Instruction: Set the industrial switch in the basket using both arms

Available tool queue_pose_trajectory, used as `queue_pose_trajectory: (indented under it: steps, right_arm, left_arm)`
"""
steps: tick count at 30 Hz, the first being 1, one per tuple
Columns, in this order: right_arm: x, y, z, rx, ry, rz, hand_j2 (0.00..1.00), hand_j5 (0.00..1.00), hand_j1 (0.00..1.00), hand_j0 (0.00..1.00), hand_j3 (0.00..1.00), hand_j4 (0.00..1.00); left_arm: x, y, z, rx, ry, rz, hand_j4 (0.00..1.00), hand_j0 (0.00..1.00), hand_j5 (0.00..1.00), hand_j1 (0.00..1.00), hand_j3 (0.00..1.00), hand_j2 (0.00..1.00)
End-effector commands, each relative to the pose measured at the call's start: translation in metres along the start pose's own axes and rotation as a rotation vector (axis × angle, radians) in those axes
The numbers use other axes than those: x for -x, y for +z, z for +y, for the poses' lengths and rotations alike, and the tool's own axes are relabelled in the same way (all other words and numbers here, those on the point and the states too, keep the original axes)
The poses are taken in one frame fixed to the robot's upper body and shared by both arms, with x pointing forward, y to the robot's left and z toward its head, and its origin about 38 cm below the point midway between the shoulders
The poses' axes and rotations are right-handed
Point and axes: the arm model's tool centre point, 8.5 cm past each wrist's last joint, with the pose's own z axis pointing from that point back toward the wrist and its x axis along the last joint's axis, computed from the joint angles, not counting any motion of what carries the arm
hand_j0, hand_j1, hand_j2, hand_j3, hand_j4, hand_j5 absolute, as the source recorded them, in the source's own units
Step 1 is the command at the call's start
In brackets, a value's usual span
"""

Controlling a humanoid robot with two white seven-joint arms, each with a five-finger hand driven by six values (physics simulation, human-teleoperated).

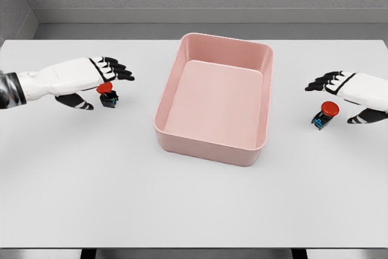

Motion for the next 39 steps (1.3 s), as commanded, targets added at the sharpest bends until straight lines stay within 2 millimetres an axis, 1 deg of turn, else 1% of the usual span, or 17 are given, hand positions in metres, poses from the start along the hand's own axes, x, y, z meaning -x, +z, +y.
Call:
queue_pose_trajectory:
  steps: [1,3,4,5,7,9,13,16,17,21,24,27,28,30,34,37,39]
  right_arm:
    - [0.003,-0.005,0.004,-0.004,0.004,0.008,1.0,1.0,1.0,1.0,1.0,1.0]
    - [-0.002,-0.015,0.006,0.006,-0.006,-0.014,1.0,1.0,1.0,1.0,1.0,1.0]
    - [-0.003,-0.02,0.008,0.011,-0.013,-0.021,1.0,1.0,1.0,1.0,1.0,1.0]
    - [-0.006,-0.025,0.012,0.009,-0.02,-0.031,1.0,1.0,1.0,1.0,1.0,1.0]
    - [-0.009,-0.027,0.025,-0.015,-0.029,-0.036,1.0,1.0,1.0,1.0,1.0,1.0]
    - [-0.008,-0.026,0.026,-0.018,-0.03,-0.032,1.0,1.0,1.0,1.0,1.0,1.0]
    - [-0.001,-0.02,0.01,0.008,-0.006,-0.011,1.0,1.0,1.0,1.0,1.0,1.0]
    - [0.006,-0.014,0.014,-0.006,-0.01,0.015,1.0,1.0,1.0,1.0,1.0,1.0]
    - [0.011,-0.003,0.013,-0.021,-0.001,0.038,1.0,1.0,1.0,1.0,1.0,1.0]
    - [0.013,0.004,0.019,-0.053,0.008,0.05,1.0,1.0,1.0,1.0,1.0,1.0]
    - [0.011,0.003,0.021,-0.06,0.017,0.043,1.0,1.0,1.0,1.0,1.0,1.0]
    - [0.006,-0.001,0.018,-0.055,0.022,0.026,1.0,1.0,1.0,1.0,1.0,1.0]
    - [0.006,-0.002,0.018,-0.054,0.021,0.023,1.0,1.0,1.0,1.0,1.0,1.0]
    - [0.0,-0.014,0.022,-0.054,0.025,0.001,1.0,1.0,1.0,1.0,1.0,1.0]
    - [-0.006,-0.028,0.026,-0.044,0.021,-0.025,1.0,1.0,1.0,1.0,1.0,1.0]
    - [-0.004,-0.034,0.03,-0.043,0.012,-0.022,1.0,1.0,1.0,1.0,1.0,1.0]
    - [0.0,-0.033,0.032,-0.05,0.013,-0.008,1.0,1.0,1.0,1.0,1.0,1.0]
  left_arm:
    - [0.003,-0.011,0.001,0.001,-0.001,0.049,1.0,1.0,1.0,1.0,1.0,1.0]
    - [0.004,-0.022,0.0,0.031,0.007,0.071,1.0,1.0,1.0,1.0,1.0,1.0]
    - [0.009,-0.021,-0.002,0.041,0.01,0.091,1.0,1.0,1.0,1.0,1.0,1.0]
    - [0.01,-0.028,-0.004,0.074,0.013,0.088,1.0,1.0,1.0,1.0,1.0,1.0]
    - [0.012,-0.03,-0.008,0.101,0.017,0.1,1.0,1.0,1.0,1.0,1.0,1.0]
    - [0.019,-0.041,-0.013,0.139,0.026,0.141,1.0,1.0,1.0,1.0,1.0,1.0]
    - [0.017,-0.042,-0.013,0.145,0.017,0.131,1.0,1.0,1.0,1.0,1.0,1.0]
    - [0.015,-0.042,-0.015,0.15,0.018,0.123,1.0,1.0,1.0,1.0,1.0,1.0]
    - [0.014,-0.042,-0.016,0.153,0.016,0.12,0.98,0.98,0.98,0.98,0.98,0.98]
    - [0.016,-0.039,-0.018,0.175,0.014,0.126,0.9,0.9,0.9,0.9,0.9,0.9]
    - [0.018,-0.037,-0.018,0.183,0.002,0.131,0.83,0.83,0.83,0.83,0.83,0.83]
    - [0.018,-0.037,-0.019,0.184,-0.003,0.133,0.8,0.8,0.8,0.8,0.8,0.8]
    - [0.018,-0.037,-0.018,0.184,-0.004,0.133,0.8,0.8,0.8,0.8,0.8,0.8]
    - [0.018,-0.037,-0.018,0.184,-0.004,0.133,0.79,0.79,0.79,0.79,0.79,0.79]
    - [0.02,-0.036,-0.019,0.186,-0.001,0.142,0.78,0.78,0.78,0.78,0.78,0.78]
    - [0.022,-0.037,-0.022,0.189,0.002,0.152,0.78,0.78,0.78,0.78,0.78,0.78]
    - [0.022,-0.036,-0.021,0.188,0.002,0.154,0.78,0.78,0.78,0.78,0.78,0.78]
